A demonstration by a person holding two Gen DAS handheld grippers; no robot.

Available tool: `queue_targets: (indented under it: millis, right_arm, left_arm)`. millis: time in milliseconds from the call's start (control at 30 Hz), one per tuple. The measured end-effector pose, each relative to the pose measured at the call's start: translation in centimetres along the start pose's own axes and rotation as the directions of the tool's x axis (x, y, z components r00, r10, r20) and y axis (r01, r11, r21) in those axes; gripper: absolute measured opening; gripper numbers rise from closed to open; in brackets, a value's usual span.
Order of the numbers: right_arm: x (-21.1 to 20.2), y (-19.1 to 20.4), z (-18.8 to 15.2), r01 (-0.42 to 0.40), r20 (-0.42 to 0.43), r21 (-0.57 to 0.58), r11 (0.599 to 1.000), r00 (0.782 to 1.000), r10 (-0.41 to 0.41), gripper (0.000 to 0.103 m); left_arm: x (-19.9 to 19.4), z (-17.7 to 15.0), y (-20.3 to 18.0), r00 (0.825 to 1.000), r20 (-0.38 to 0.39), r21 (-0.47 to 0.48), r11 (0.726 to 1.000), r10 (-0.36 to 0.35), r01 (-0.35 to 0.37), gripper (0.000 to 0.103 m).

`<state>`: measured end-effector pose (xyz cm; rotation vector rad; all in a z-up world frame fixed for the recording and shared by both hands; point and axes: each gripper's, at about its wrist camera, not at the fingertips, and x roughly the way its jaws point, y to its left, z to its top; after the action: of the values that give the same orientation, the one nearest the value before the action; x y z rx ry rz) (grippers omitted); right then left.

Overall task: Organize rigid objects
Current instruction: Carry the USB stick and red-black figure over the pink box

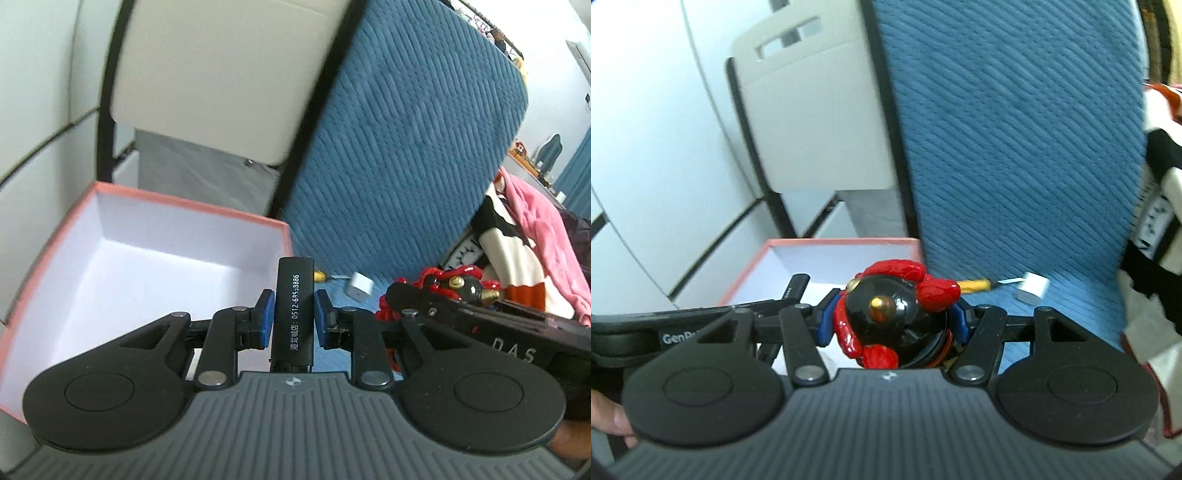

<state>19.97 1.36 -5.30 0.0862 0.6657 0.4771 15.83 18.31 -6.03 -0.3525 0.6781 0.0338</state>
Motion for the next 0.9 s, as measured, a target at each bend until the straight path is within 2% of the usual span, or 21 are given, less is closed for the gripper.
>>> queue_targets:
  millis: [200,500,700,867,900]
  right_arm:
    - [3.0,3.6,-0.6,-0.065,-0.054,-0.058,0.996,0.997,0.062,0.062]
    - [9.2,6.7,-6.6,-0.079,-0.238,-0.101,0.992,0.97,0.053,0.062]
    - [11.0,8.0,-9.3,-0.078,-0.313,-0.119,0.99,0.949,0.037,0.062]
    - [11.7,7.9,-9.9,-0.073,-0.316,-0.125,0.99,0.948,0.03,0.06]
    - [11.7,7.8,-9.9,-0.072,-0.316,-0.122,0.99,0.948,0.029,0.063]
  left_arm:
    - [-0.5,0.2,5.4,0.998,-0.02,-0.021,0.998,0.065,-0.065,0.027]
    - [2.3,-3.9,11.8,0.985,-0.138,-0.086,0.99,0.1,-0.112,0.027]
    - [3.6,-5.4,14.6,0.975,-0.19,-0.092,0.986,0.118,-0.137,0.027]
    - [4.5,-6.2,14.6,0.974,-0.203,-0.095,0.988,0.103,-0.124,0.027]
    - [4.4,-6.2,14.6,0.975,-0.194,-0.085,0.989,0.106,-0.124,0.027]
